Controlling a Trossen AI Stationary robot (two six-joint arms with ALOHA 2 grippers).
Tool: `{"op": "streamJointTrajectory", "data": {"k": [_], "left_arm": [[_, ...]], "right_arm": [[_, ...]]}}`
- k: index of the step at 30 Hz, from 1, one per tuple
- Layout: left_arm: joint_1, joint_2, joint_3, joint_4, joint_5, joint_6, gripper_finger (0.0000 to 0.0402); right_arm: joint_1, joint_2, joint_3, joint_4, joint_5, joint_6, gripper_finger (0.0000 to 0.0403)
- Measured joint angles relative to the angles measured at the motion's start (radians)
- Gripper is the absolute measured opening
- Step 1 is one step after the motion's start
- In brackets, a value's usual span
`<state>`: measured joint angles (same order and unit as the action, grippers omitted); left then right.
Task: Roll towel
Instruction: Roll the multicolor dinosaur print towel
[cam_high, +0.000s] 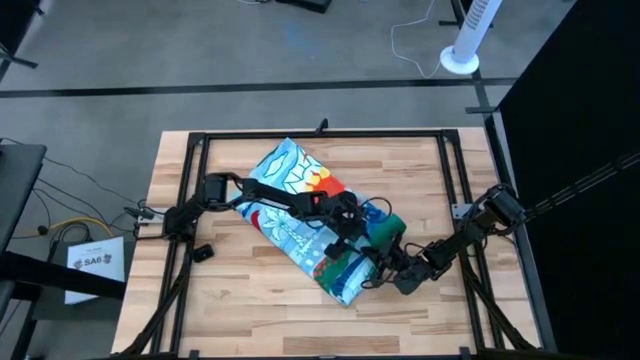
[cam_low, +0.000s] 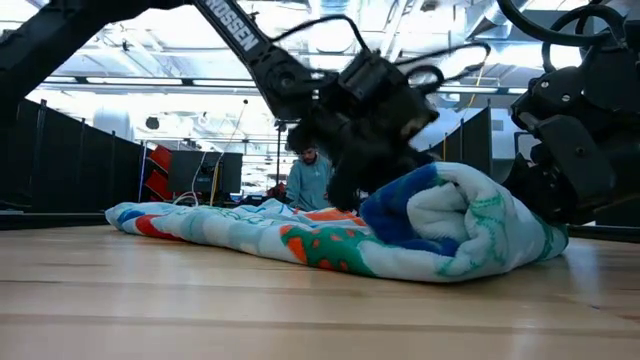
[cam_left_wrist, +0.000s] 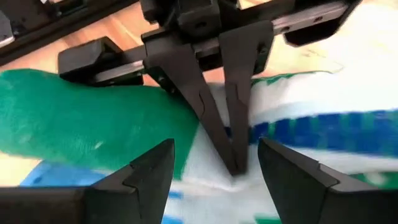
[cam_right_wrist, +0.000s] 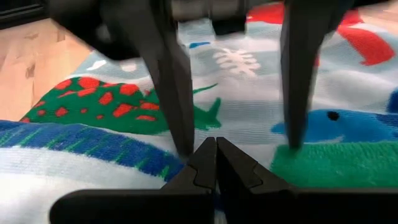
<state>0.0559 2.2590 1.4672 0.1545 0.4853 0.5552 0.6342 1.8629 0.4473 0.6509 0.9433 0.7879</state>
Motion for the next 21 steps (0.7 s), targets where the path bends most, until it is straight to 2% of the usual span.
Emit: {"op": "streamJointTrajectory", "data": {"k": [9,14,18,21], "left_arm": [[0.000,0.055,0.003,0.021,0.002,0.013,0.0218],[0.003,0.081,0.005,0.035,-0.001,-0.021,0.0218],[-0.006,0.094,0.005,0.028,-0.019,-0.036,0.0217],[0.000,0.095,0.004,0.020,-0.042,-0.053,0.0217]], "right_arm": [[-0.001,-0.013,0.000,-0.012,-0.003,-0.006,0.0000],[-0.001,-0.097,-0.002,-0.086,-0.044,-0.061,0.0003],[0.000,-0.225,0.043,-0.279,-0.073,-0.082,0.0032],[0.002,-0.332,0.123,-0.551,-0.125,-0.050,0.0068]]}}
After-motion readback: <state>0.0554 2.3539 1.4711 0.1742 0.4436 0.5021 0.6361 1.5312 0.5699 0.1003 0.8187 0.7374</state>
